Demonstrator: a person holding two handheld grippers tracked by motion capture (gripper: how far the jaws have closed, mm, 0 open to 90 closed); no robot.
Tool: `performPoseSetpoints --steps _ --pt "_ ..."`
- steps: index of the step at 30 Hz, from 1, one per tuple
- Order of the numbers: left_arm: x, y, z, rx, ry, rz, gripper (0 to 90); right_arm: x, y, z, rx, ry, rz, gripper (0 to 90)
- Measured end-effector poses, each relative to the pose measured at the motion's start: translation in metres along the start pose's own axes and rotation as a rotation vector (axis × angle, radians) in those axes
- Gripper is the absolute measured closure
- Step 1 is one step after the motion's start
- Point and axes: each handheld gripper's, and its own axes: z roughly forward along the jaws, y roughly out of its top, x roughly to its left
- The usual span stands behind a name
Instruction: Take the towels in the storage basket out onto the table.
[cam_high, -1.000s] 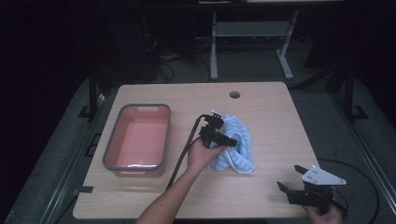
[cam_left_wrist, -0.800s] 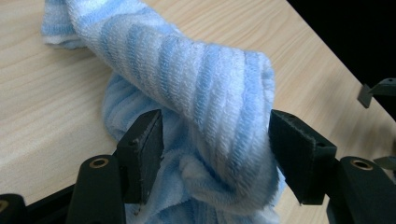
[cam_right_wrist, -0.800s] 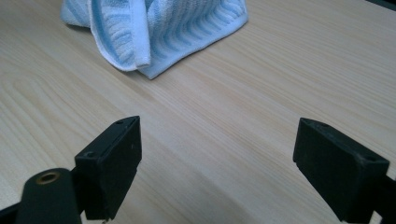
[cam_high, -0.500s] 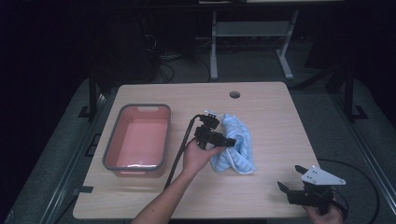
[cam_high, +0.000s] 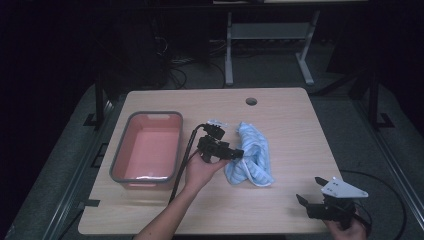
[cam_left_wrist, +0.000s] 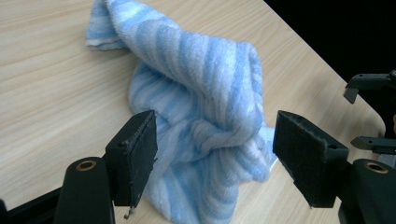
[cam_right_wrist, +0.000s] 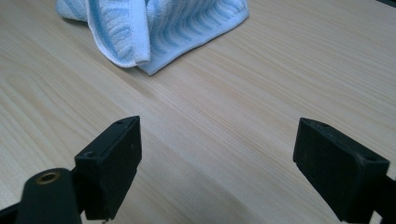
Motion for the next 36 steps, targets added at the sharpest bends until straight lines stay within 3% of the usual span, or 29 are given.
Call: performPoseSetpoints --steps 12,17,36 --pt "0.006 -0.019 -0.013 -0.012 -0.018 -0.016 28.2 0.0 -0.001 0.001 0.012 -0.002 -0.003 14.8" --pt "0.005 -0.03 -0.019 -0.013 -0.015 0.0 27.9 0.0 -0.001 0.002 0.013 -0.005 -0.004 14.8" --pt "0.005 -0.059 -0.026 -0.022 -0.051 -0.012 27.4 0.001 -0.002 0.003 0.023 -0.007 -0.006 14.8"
